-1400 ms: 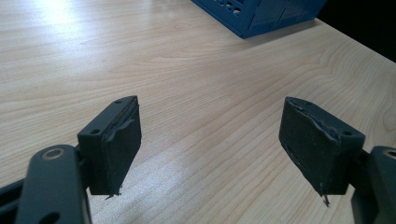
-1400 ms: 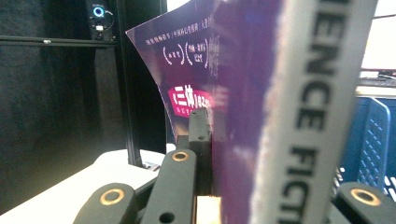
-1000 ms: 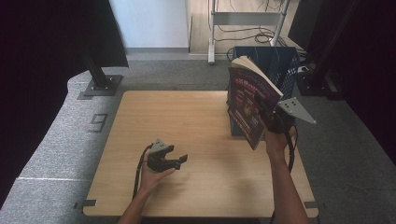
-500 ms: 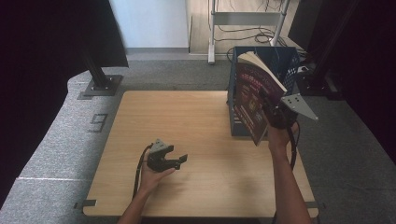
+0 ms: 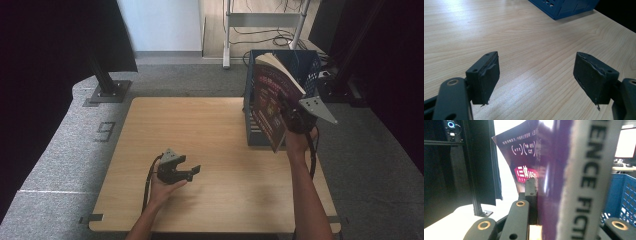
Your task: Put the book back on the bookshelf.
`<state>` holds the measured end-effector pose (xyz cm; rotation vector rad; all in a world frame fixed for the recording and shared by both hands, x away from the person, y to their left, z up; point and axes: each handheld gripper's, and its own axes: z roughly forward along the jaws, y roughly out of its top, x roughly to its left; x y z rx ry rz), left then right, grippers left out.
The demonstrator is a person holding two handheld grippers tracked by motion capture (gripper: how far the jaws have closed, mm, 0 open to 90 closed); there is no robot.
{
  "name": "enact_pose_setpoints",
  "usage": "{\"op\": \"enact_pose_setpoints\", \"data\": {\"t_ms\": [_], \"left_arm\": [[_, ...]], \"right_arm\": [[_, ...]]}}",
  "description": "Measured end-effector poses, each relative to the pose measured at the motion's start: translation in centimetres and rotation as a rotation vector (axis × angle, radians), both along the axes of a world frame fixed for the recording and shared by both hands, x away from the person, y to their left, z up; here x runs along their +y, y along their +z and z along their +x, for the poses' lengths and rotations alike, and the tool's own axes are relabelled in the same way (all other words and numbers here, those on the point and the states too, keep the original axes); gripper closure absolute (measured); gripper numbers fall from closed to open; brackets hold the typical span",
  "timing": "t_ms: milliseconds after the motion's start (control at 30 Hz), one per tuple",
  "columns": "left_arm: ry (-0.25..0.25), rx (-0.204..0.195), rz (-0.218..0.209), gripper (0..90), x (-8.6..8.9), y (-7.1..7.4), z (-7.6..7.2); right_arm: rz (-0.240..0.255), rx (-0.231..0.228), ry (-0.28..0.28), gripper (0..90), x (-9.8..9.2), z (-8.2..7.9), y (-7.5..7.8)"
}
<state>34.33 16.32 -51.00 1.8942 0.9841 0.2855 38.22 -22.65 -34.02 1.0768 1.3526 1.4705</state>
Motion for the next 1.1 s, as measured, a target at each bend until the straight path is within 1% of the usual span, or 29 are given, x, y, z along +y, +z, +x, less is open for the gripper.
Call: {"op": "enact_pose_setpoints", "data": {"t_ms": [367, 867, 1100], "left_arm": [[0.002, -0.001, -0.003, 21.3, 0.1, 0.0, 0.1], [0.005, -0.001, -0.001, 21.4, 0.1, 0.0, 0.1], [0.005, 0.002, -0.004, 21.4, 0.2, 0.0, 0.1]], "right_arm": [[-0.007, 0.011, -0.028, 81.5, -0.1, 1.1, -0.5], [-0.008, 0.008, -0.062, 81.5, -0.5, 2.0, -0.4], [0.003, 0.0, -0.075, 81.5, -0.6, 2.5, -0.2]]}}
